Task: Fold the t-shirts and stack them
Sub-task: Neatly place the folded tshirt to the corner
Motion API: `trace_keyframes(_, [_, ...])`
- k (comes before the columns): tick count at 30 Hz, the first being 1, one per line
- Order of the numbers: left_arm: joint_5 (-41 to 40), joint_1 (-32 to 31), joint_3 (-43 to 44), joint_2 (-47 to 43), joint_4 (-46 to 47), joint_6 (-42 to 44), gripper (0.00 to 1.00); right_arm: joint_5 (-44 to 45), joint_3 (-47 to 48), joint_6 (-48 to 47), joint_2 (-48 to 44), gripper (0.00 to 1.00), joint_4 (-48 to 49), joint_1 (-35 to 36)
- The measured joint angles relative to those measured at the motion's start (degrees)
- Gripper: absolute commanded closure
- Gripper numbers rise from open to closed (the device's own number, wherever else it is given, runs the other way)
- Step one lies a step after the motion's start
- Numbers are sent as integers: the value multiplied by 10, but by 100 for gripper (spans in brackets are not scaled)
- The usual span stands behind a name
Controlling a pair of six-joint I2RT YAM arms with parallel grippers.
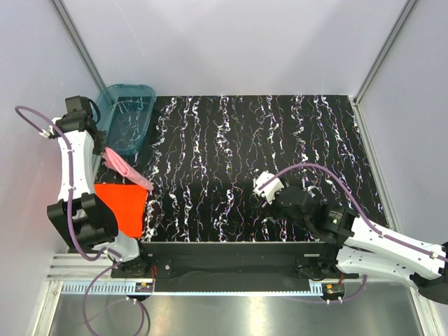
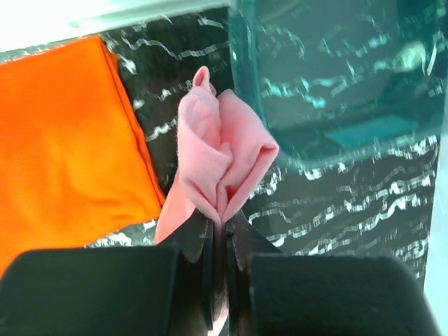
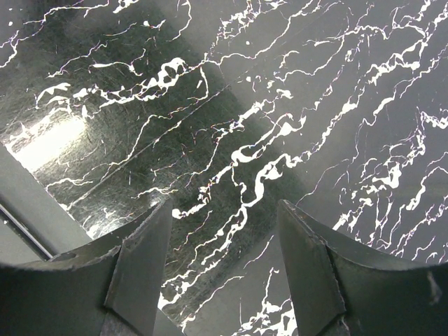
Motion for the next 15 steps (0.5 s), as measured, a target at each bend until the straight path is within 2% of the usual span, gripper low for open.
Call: trace_keyframes(15, [-3,42,-11,-9,-1,50,100,-5,0,2,49,30,31,0])
